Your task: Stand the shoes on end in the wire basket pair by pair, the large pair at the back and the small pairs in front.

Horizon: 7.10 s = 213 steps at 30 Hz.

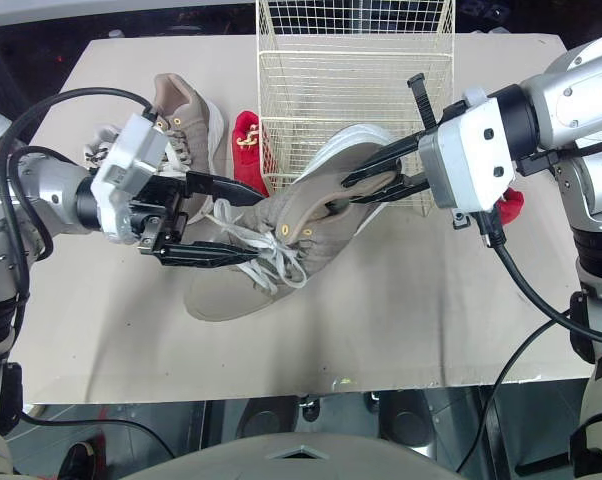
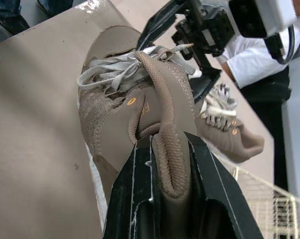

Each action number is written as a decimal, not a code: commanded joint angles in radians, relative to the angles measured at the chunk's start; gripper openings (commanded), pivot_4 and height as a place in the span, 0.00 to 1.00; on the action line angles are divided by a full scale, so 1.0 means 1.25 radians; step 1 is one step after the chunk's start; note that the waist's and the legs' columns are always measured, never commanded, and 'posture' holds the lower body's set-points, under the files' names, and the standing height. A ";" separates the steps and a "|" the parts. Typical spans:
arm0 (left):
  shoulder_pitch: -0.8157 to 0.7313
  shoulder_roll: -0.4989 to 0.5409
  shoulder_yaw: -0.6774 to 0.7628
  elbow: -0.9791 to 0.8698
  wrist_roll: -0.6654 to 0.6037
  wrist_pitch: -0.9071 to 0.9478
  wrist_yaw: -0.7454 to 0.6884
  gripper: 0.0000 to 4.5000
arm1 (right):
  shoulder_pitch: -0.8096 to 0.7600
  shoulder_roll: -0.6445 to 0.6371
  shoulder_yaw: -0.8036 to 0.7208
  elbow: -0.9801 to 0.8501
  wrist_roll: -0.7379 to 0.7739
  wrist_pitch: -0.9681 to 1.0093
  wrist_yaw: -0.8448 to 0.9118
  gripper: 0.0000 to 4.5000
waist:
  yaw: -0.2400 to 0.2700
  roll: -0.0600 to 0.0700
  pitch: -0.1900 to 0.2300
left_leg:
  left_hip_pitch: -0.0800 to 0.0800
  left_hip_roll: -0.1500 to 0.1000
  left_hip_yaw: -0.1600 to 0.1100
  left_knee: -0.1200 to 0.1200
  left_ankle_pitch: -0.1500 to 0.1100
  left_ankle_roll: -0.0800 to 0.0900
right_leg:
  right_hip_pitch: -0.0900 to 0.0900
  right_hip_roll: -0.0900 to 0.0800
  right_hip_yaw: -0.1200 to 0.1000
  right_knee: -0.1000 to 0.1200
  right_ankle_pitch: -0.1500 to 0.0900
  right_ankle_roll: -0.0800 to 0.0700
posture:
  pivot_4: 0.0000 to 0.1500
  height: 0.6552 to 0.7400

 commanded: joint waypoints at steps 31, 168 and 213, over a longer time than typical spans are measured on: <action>-0.006 -0.377 0.202 -0.078 -0.023 -0.119 0.354 0.00 | 0.147 -0.070 -0.410 -0.097 0.362 0.718 -0.504 0.98 | 0.002 -0.002 0.000 | 0.001 0.000 -0.001 0.001 0.000 0.000 | 0.002 -0.004 0.001 0.001 0.000 0.000 | 1.00 0.36; 0.006 -0.133 0.386 0.184 0.006 -0.046 0.551 1.00 | 0.251 0.167 -0.278 0.066 0.151 0.301 -0.527 0.98 | -0.001 -0.002 0.000 | 0.000 0.000 -0.001 0.000 0.000 0.000 | 0.000 -0.002 0.001 0.001 0.000 0.000 | 1.00 0.36; -0.613 -0.146 0.067 1.296 0.609 -0.166 0.318 1.00 | 0.510 0.294 -0.098 -0.318 0.071 0.173 -0.628 0.98 | -0.001 -0.011 -0.001 | -0.001 -0.001 -0.001 0.001 0.000 0.000 | 0.000 -0.001 -0.005 0.001 0.000 0.000 | 1.00 0.36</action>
